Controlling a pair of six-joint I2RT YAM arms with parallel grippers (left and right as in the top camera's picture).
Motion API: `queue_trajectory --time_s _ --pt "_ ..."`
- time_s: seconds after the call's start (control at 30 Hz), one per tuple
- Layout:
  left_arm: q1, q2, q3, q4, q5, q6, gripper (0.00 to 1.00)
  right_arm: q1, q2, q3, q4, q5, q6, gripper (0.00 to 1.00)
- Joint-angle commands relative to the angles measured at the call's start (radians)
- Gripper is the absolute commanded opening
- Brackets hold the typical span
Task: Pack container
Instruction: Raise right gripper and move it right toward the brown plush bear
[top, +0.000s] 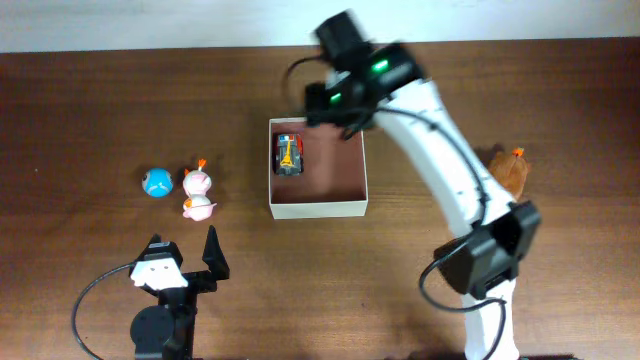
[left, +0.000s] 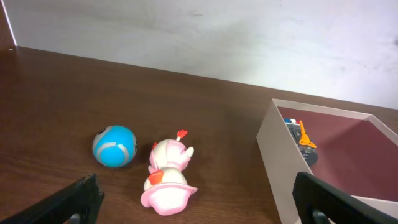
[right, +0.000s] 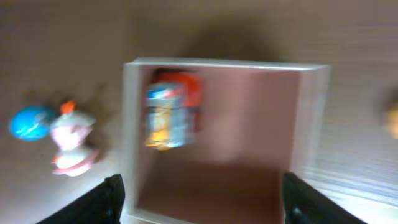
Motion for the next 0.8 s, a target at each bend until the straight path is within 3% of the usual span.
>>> queue_trajectory --time_s 0.0,0.3,0.77 --pt "0.006 -0.008 -0.006 0.003 0.011 0.016 1.0 -0.119 -0.028 0.044 -0.058 0.095 -0.077 0.78" --pt "0.006 -0.008 -0.006 0.003 0.011 0.016 1.0 -0.378 -0.028 0.038 -0.177 0.089 -0.127 0.86" --pt "0.006 -0.008 -0.006 0.003 0.011 0.016 0.99 -0.41 0.032 0.024 -0.134 0.096 -0.155 0.91"
